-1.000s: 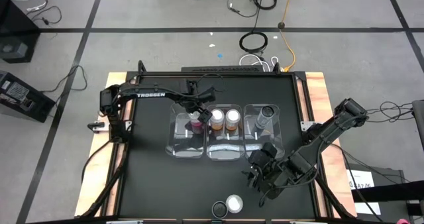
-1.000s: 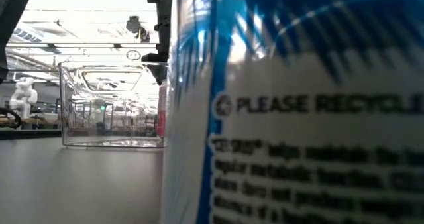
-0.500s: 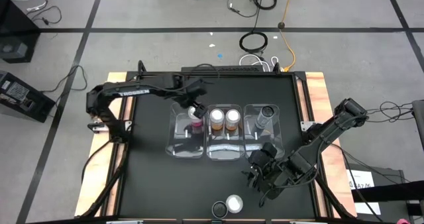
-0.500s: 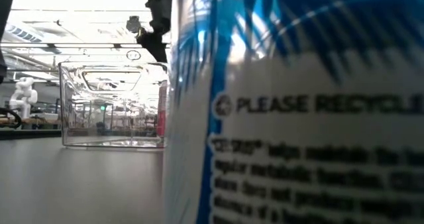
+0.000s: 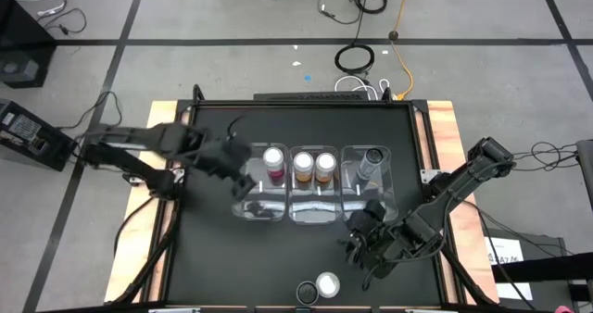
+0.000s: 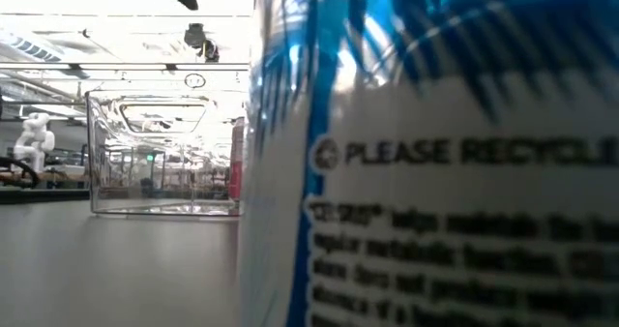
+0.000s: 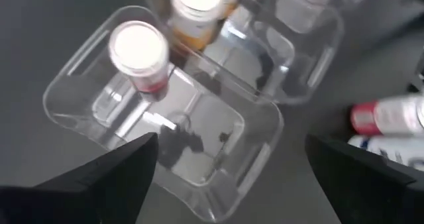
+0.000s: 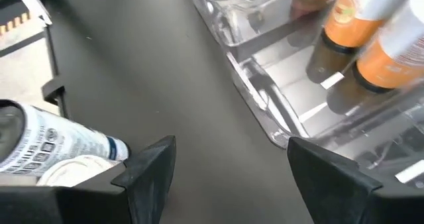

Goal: Sort soda cans
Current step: Put the white blue soda can into the right transparent bin

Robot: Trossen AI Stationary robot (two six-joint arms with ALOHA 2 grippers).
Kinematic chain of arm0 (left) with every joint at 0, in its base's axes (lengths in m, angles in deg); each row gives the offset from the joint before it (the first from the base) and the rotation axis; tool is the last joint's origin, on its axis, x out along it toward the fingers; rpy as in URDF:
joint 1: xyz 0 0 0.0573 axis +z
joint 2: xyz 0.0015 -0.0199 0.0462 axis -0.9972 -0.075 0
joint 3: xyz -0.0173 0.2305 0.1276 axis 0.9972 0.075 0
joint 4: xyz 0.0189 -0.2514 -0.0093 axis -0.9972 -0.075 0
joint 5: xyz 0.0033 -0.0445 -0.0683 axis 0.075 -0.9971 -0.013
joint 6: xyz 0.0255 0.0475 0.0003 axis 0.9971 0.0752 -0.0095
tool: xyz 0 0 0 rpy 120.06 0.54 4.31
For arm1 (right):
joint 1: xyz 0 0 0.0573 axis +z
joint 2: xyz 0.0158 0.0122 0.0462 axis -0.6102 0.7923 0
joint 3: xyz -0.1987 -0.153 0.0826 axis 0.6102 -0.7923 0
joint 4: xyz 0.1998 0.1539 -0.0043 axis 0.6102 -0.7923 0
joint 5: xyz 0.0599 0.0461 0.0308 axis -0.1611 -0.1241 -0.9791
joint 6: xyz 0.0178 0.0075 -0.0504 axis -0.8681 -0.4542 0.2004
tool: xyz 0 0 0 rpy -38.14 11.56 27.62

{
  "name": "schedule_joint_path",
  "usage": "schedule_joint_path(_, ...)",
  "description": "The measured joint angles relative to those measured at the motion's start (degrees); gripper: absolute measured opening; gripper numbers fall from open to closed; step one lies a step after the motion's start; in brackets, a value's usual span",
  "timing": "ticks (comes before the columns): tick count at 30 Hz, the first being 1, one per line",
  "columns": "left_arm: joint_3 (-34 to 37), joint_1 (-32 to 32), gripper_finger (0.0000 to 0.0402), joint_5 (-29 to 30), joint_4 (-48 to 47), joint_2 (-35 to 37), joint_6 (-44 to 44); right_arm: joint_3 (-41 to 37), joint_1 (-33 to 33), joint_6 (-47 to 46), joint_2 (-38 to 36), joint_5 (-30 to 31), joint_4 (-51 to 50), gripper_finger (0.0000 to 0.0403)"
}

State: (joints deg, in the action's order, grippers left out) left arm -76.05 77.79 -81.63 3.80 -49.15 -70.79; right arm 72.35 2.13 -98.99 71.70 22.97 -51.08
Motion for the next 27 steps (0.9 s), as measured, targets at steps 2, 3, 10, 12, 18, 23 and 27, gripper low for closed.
schedule_joint_path(2,0.96,-5.4,0.0389,3.43,-0.15,1.57,-2.68,0.0,-0.16,0.91,0.0,0.0,1.41,0.0281)
schedule_joint_path(3,1.48,-7.99,0.0389,5.04,-0.25,2.16,-4.28,0.0,-0.32,0.98,0.0,-0.01,2.38,0.0281)
schedule_joint_path(10,7.36,-25.23,0.0389,9.83,-1.45,2.88,-14.27,0.0,-1.87,12.31,0.0,0.11,16.8,0.0281)
schedule_joint_path(12,9.73,-29.63,0.0389,9.87,-0.52,2.89,-17.29,0.14,-2.27,18.31,0.0,-0.02,21.9,0.0281)
schedule_joint_path(18,15.9,-40.8,0.0389,11.23,5.12,2.85,-21.66,8.26,-3.42,28.2,1.07,-2.96,21.56,0.0281)
schedule_joint_path(23,19.45,-45.46,0.0389,11.72,7.39,2.73,-21.68,23.29,-3.84,35.07,8.15,-5.37,13.09,0.0281)
schedule_joint_path(27,20.48,-45.96,0.0389,11.49,6.67,2.67,-20.78,38.28,-4.34,35.47,17.2,-11.08,-1.27,0.0281)
